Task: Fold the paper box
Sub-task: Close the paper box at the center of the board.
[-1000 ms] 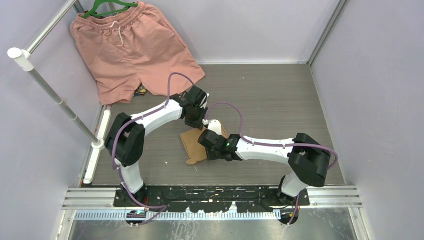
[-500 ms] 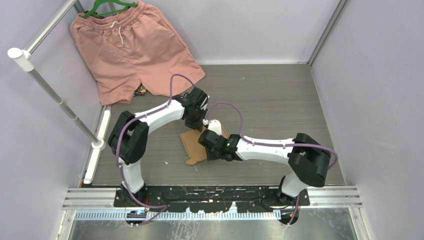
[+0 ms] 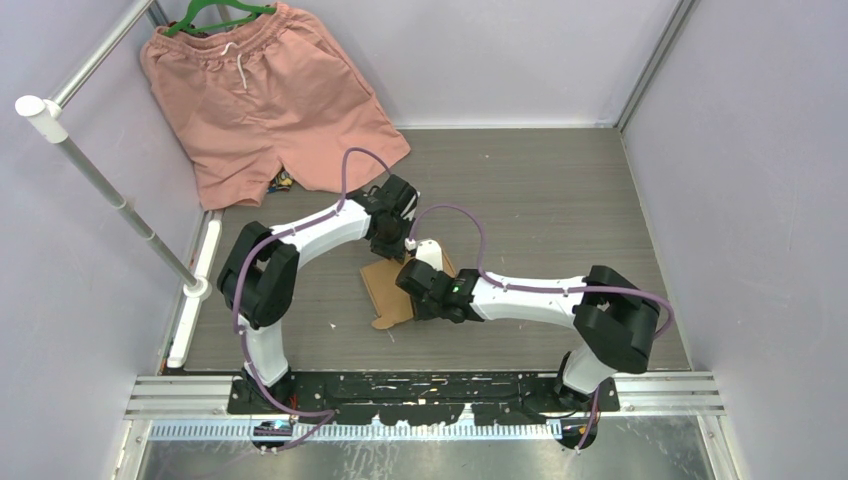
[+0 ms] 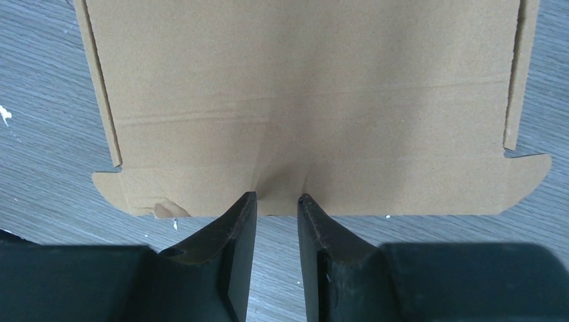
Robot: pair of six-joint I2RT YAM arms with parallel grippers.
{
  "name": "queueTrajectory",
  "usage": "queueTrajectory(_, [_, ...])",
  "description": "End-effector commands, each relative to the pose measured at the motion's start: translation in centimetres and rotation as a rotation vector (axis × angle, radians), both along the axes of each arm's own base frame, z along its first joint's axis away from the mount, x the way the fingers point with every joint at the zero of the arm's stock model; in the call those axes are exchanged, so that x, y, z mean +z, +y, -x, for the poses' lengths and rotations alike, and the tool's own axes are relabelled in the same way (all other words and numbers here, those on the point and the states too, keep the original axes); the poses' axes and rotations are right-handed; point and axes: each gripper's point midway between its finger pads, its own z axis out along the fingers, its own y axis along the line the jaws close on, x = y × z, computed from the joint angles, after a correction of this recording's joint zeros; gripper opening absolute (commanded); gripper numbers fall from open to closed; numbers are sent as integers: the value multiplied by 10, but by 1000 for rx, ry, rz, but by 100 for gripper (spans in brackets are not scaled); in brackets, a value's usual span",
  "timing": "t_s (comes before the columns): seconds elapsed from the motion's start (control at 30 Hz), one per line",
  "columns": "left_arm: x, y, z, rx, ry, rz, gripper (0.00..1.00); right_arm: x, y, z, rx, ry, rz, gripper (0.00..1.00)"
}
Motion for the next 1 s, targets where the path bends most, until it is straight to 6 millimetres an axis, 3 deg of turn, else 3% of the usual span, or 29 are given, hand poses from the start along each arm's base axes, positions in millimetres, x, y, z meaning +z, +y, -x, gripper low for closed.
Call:
queueTrajectory(0.0, [-16,0,1,-7,27,-24,36,-4,6,-6,-10,-10,-22,35])
queueTrajectory(0.67, [-23,-4,8,-25,51,3,35,-32,5,-27,-36,-20,-1,35])
queueTrajectory(0.97, [-22,-4,8,-29,49,5,35,-22,3,-36,-37,-55,-16,38])
